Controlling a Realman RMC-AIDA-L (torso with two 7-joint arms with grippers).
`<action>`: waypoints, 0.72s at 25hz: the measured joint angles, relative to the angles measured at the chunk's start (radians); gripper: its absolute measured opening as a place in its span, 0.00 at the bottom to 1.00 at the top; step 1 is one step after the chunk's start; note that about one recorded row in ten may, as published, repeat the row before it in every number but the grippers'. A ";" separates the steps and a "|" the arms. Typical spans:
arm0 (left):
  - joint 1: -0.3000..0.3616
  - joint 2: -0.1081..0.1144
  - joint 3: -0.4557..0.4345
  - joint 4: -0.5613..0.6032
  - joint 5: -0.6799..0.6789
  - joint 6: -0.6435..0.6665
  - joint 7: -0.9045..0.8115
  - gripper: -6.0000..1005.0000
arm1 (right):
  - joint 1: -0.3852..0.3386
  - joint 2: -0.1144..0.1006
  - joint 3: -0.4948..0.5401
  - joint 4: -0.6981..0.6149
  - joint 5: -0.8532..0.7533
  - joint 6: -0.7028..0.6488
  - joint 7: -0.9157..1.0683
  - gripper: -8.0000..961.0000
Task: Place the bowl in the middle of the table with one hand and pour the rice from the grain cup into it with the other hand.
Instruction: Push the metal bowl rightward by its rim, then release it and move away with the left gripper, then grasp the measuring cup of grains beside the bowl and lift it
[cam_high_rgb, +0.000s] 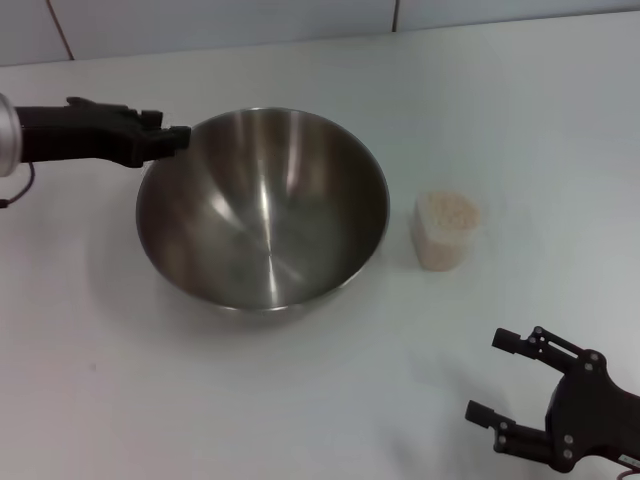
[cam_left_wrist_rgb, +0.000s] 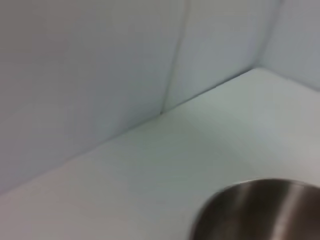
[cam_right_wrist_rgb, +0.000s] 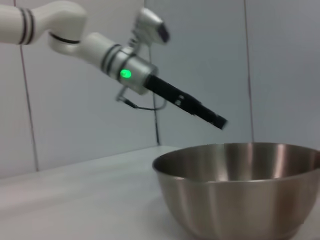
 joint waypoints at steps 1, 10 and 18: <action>0.025 0.000 0.000 0.031 -0.024 0.024 0.031 0.25 | -0.002 0.000 0.010 0.002 0.005 0.001 0.000 0.85; 0.288 0.006 -0.016 0.171 -0.258 0.197 0.357 0.62 | 0.014 0.006 0.361 0.086 0.021 0.175 -0.006 0.85; 0.345 0.008 -0.035 0.166 -0.254 0.278 0.435 0.83 | 0.131 0.009 0.449 0.196 0.022 0.419 -0.083 0.85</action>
